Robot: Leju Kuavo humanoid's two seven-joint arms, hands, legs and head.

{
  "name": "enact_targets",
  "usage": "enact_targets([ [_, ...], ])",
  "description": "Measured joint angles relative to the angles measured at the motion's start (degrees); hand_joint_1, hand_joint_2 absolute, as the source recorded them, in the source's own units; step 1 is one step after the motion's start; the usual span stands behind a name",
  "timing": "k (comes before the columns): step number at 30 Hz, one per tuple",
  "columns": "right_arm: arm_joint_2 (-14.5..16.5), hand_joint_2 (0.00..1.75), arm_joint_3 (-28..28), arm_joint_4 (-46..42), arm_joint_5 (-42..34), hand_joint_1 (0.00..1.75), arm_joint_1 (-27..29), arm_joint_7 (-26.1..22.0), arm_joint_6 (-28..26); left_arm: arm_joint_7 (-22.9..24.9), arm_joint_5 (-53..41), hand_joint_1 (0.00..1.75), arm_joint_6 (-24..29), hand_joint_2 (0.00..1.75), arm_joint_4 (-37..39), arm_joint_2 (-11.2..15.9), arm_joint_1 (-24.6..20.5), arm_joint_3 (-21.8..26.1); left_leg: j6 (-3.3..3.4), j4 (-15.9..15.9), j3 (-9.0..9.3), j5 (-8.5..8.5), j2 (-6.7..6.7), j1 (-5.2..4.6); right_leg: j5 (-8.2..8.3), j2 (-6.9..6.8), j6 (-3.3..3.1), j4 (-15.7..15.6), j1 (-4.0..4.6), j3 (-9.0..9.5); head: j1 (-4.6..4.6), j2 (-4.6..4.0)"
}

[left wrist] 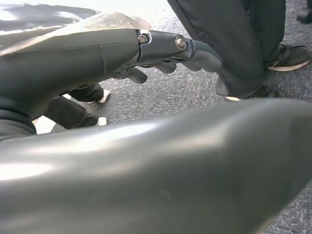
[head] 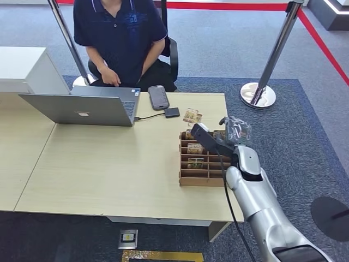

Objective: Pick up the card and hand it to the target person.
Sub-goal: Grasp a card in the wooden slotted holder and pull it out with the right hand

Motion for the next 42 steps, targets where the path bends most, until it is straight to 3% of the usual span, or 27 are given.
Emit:
enact_targets([
  [13,0.1,1.75,0.0,0.5,0.0,0.86,0.1,0.0,0.4,0.2,0.0,0.00,0.0,0.00,0.0,0.0,0.0,0.0,0.00,0.0,-0.02,0.00,0.00,0.00,0.00,0.00,0.00,0.0,0.00,0.00,0.00,0.00],
  [17,0.1,1.75,0.0,0.8,-0.2,1.22,0.1,-0.2,0.5,0.2,0.0,0.00,0.0,0.00,0.0,0.0,0.0,0.0,0.00,0.0,-0.02,0.00,0.00,0.00,0.00,0.00,0.00,0.0,0.00,-0.01,0.01,0.00],
  [23,0.2,1.75,0.0,1.0,-0.7,1.34,0.0,-0.2,-0.1,0.1,-0.2,0.00,-0.3,0.00,0.0,-0.1,0.0,0.0,0.00,0.0,-0.02,0.00,0.00,0.00,0.00,0.00,0.00,0.0,0.00,-0.02,0.00,0.00],
  [42,0.1,1.75,0.0,1.2,-1.1,1.33,0.0,-1.3,-0.9,-0.2,-0.2,0.00,-0.4,0.00,0.0,-0.2,0.0,-0.1,0.00,0.0,-0.02,0.00,0.00,0.00,0.01,0.00,-0.01,0.0,0.00,-0.01,0.00,0.00],
])
